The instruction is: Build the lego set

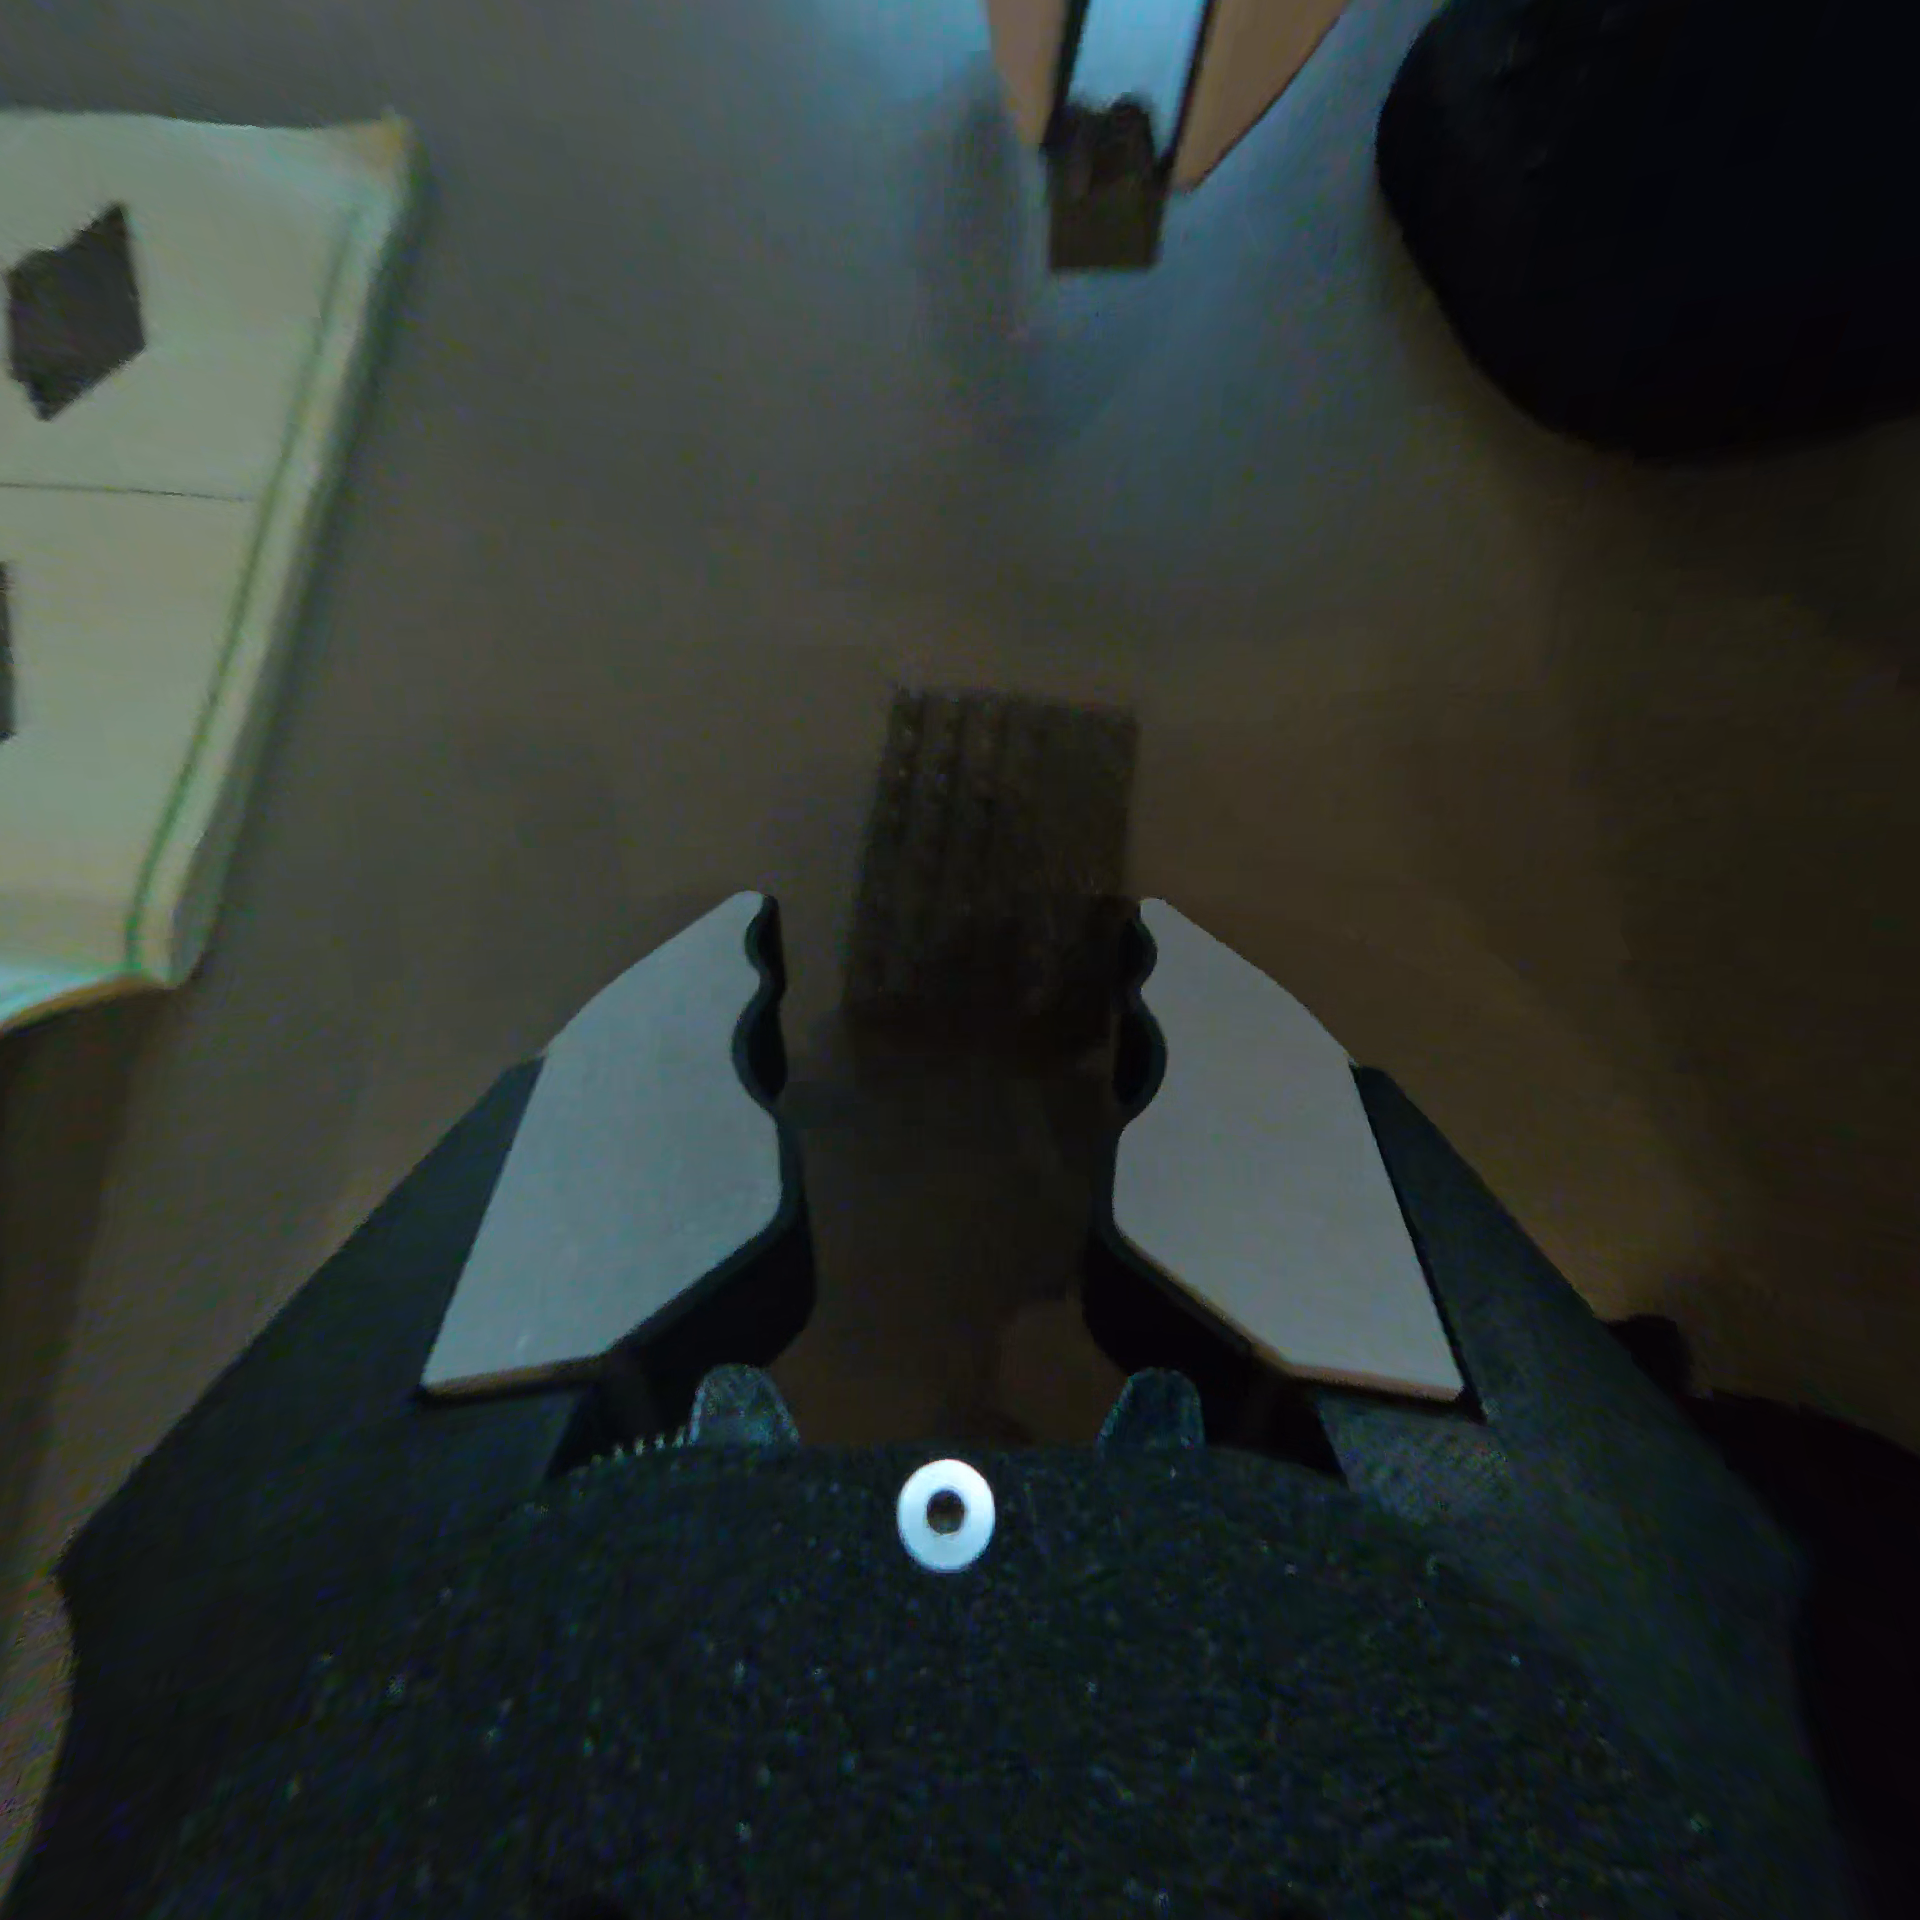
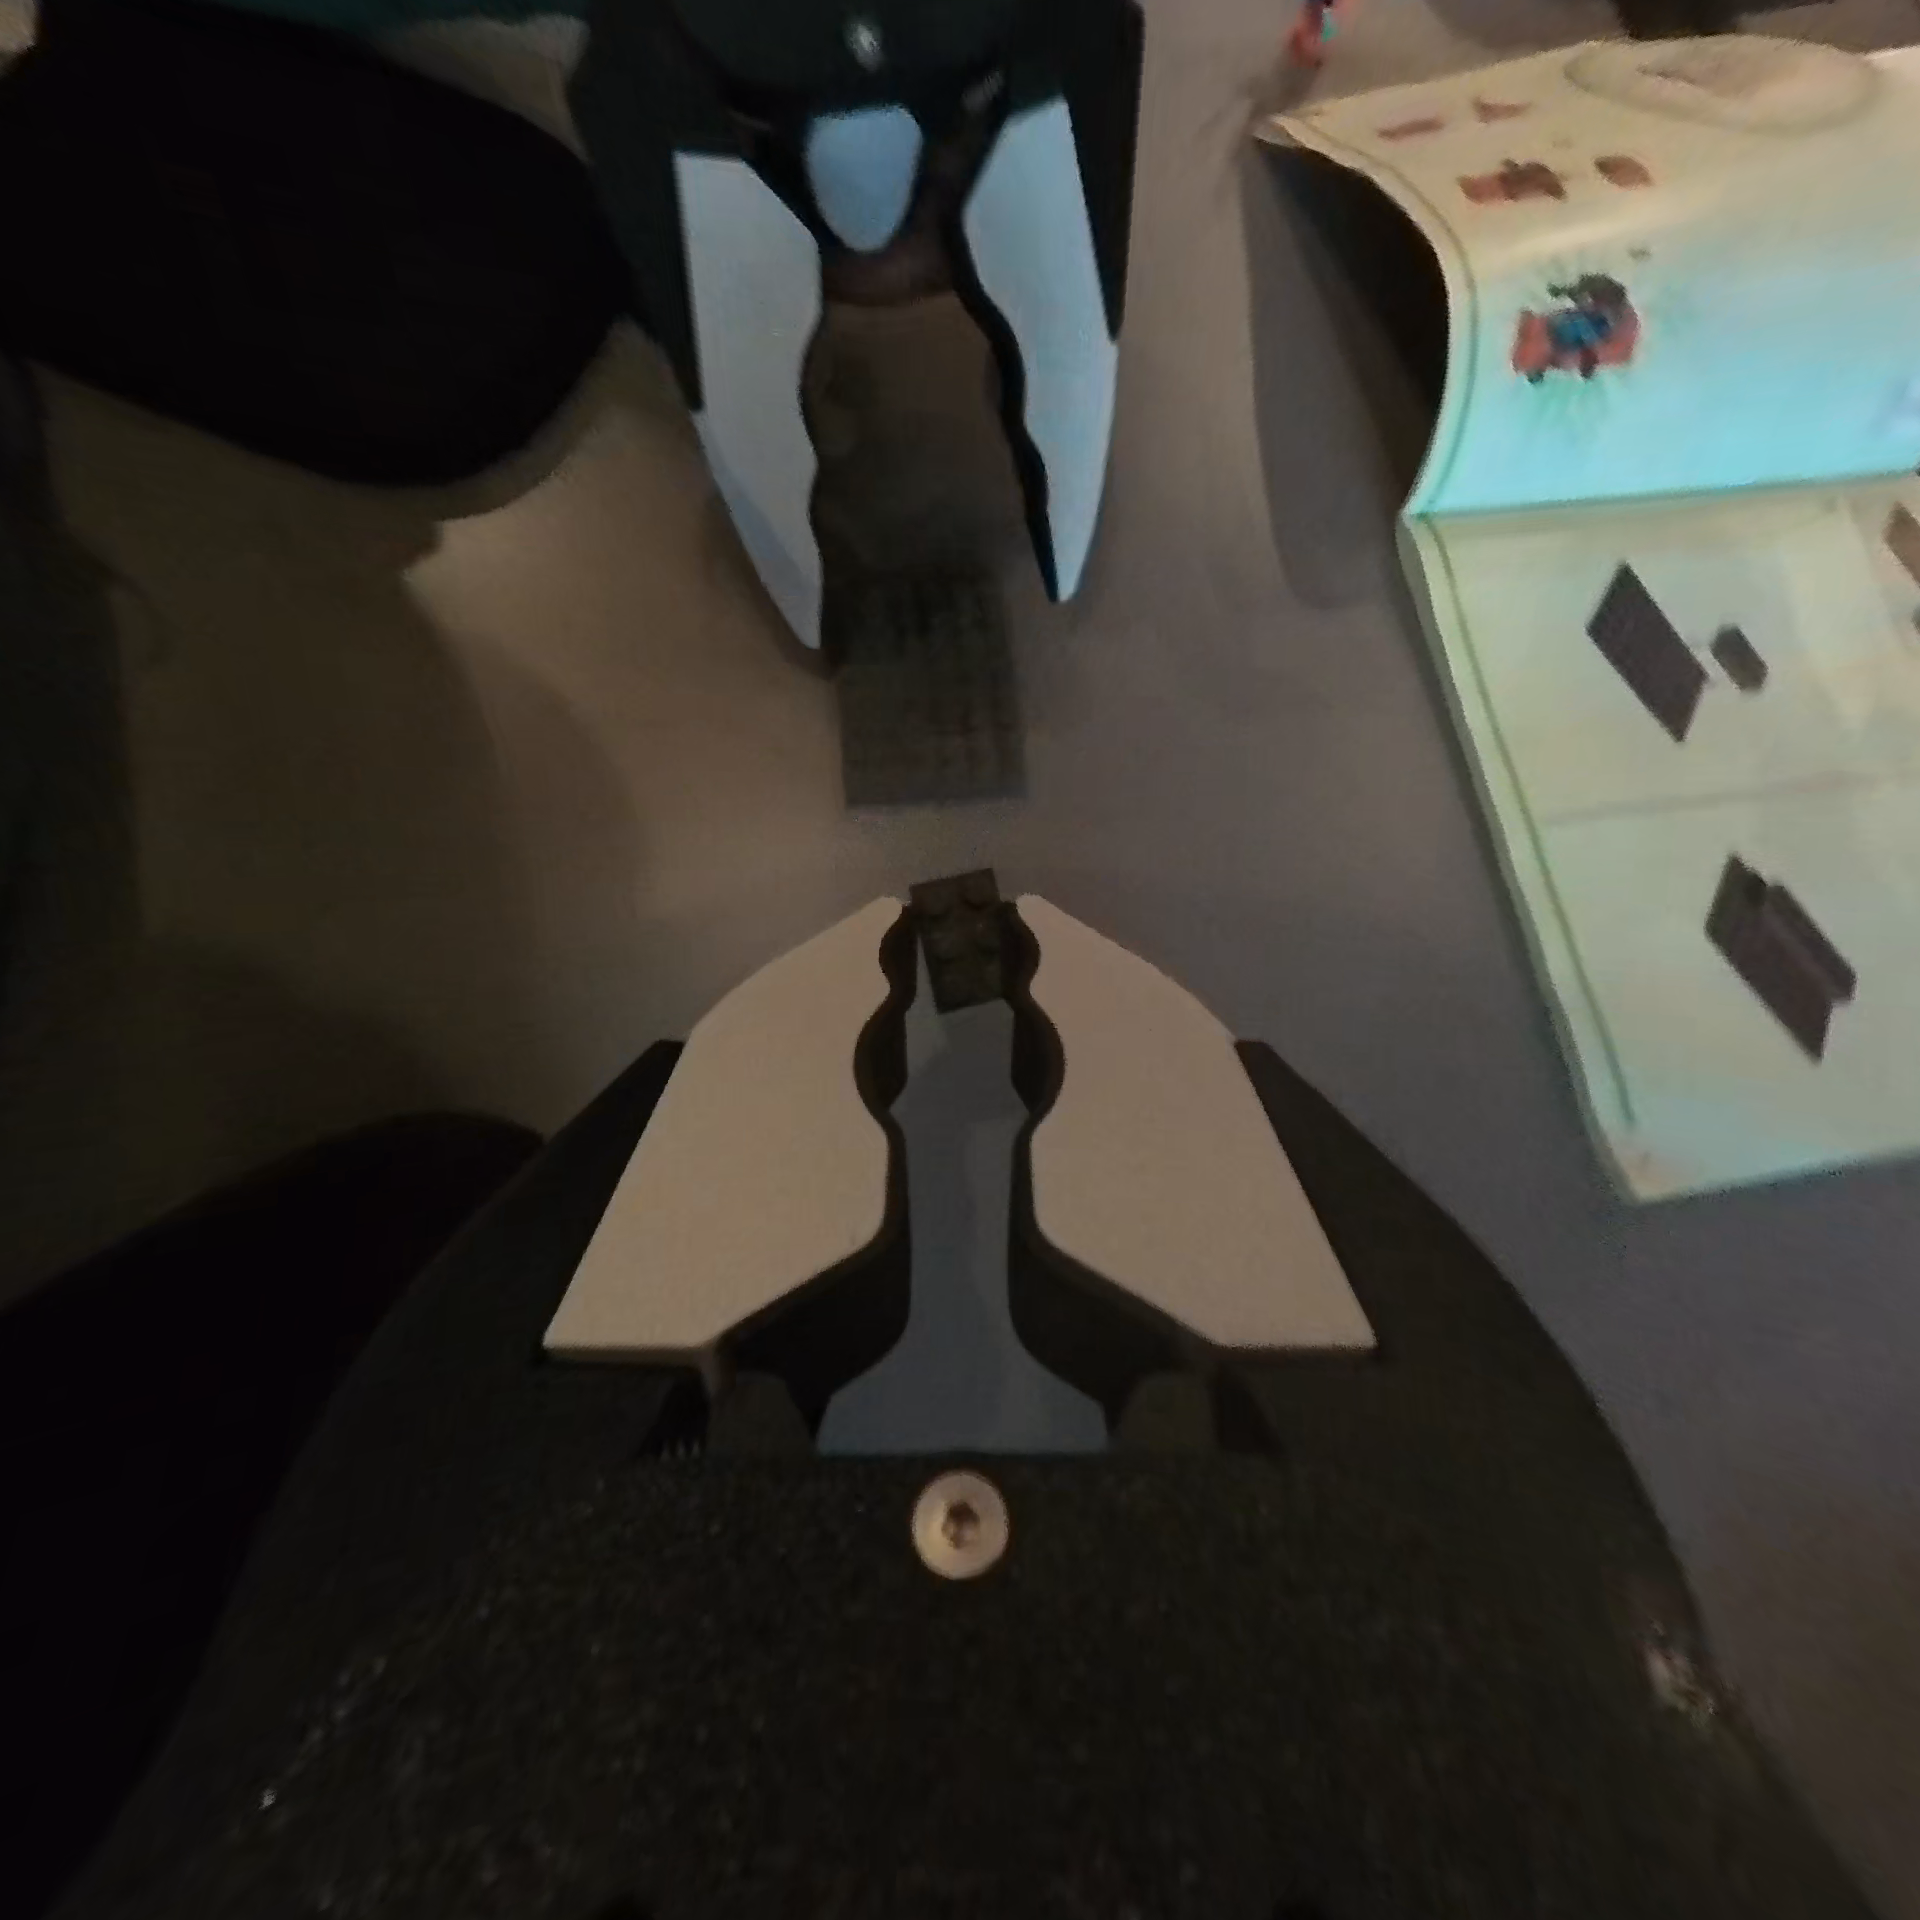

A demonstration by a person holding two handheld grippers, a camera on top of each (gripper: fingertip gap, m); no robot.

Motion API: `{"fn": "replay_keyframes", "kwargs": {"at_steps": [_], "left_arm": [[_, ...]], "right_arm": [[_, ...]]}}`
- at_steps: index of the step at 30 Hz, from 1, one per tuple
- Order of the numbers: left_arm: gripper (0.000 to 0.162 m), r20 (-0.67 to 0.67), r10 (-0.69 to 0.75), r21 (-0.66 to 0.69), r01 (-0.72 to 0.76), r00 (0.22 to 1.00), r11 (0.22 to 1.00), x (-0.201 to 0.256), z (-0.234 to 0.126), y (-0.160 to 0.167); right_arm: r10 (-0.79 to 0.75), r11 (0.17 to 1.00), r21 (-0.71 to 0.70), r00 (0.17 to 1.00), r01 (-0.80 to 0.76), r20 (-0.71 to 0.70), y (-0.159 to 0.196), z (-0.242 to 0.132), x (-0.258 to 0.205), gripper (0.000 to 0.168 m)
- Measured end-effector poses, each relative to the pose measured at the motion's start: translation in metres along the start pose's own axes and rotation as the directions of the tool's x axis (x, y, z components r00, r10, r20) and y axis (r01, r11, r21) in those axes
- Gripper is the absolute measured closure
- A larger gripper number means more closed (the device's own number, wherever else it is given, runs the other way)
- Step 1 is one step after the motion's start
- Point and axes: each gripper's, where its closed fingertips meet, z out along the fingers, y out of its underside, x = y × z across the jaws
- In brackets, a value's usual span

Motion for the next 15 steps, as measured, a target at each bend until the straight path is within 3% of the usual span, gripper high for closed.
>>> {"fn": "replay_keyframes", "kwargs": {"at_steps": [7, 11, 15], "left_arm": [[0.123, 0.024, -0.010, -0.041, 0.011, 1.000, 0.999, -0.006, 0.002, 0.000], [0.121, 0.060, -0.056, -0.040, 0.058, 0.997, 0.997, -0.012, -0.002, 0.004], [0.112, 0.064, -0.009, -0.052, 0.013, 0.998, 0.999, -0.010, -0.007, 0.002]], "right_arm": [[0.027, 0.999, 0.037, 1.000, -0.026, -0.013, 0.010, -0.012, -0.002, 0.153], [0.025, 0.998, 0.058, 1.000, -0.025, -0.001, 0.008, -0.007, -0.003, 0.153], [0.011, 0.997, 0.075, 1.000, -0.012, 0.012, 0.002, -0.003, -0.005, 0.153]]}}
